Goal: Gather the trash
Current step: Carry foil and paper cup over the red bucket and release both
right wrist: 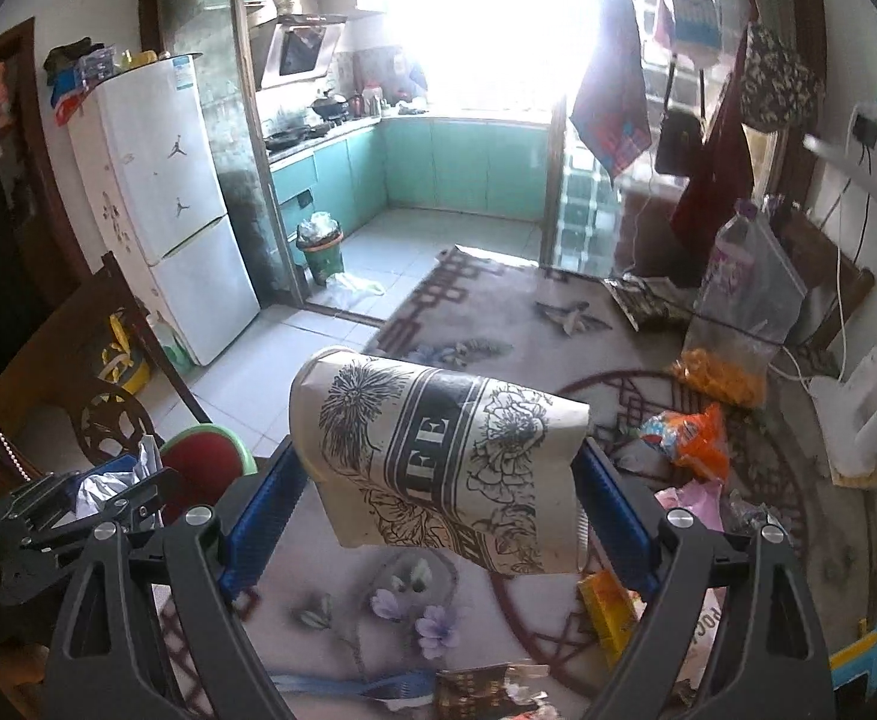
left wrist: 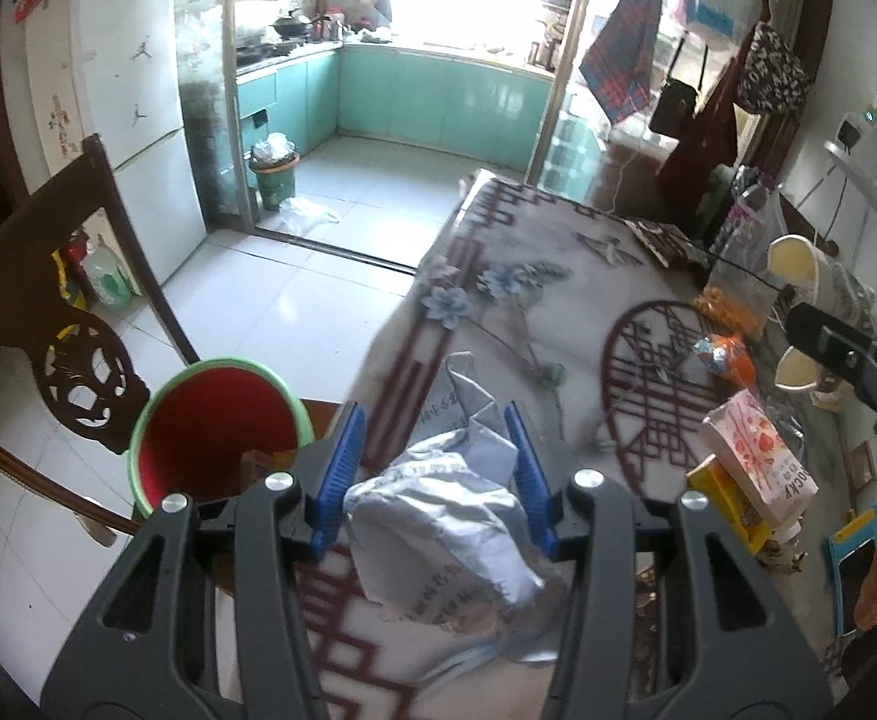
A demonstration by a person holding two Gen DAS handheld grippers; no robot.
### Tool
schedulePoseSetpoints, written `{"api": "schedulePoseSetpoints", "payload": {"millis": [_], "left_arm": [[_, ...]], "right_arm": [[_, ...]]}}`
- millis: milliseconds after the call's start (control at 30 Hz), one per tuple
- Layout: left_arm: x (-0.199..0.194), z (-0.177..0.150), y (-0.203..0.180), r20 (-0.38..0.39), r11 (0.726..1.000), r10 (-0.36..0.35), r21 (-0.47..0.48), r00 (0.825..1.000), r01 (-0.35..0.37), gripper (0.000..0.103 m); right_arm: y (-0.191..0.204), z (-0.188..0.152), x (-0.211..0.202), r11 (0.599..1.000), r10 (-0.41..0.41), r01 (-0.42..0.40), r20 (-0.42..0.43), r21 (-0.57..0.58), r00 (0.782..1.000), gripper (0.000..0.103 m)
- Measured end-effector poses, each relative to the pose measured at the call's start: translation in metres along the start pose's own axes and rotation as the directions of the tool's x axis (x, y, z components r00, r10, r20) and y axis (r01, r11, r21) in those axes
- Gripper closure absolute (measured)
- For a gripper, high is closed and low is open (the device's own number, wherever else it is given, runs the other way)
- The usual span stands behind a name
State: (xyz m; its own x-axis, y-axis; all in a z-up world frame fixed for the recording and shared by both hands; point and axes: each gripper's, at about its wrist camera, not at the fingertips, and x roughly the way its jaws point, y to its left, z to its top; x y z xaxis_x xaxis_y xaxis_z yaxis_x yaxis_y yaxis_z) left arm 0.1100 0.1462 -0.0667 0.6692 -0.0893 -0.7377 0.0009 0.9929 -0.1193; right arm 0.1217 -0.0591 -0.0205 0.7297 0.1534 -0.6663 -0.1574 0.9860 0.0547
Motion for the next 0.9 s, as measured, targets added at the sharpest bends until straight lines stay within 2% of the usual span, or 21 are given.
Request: {"api": "schedulePoseSetpoints", "payload": {"millis": [500,900], "left_arm": [[-0.015,0.006,0.104,0.017,0.996,0.069,-0.066,0.998,-0.067,0.057],[-0.004,0.015,0.175,0.001,0.989,0.115,-0.091,0.993,-0.114,0.057]], "right_arm": [[0.110,0.024,0.017,0.994,0.017,-0.015,0.022,-0.104,1.000,0.017],[0.183,0.033,0.052,0.987,0.050,-0.051,-0.016,-0.153,0.999,0.017]]}}
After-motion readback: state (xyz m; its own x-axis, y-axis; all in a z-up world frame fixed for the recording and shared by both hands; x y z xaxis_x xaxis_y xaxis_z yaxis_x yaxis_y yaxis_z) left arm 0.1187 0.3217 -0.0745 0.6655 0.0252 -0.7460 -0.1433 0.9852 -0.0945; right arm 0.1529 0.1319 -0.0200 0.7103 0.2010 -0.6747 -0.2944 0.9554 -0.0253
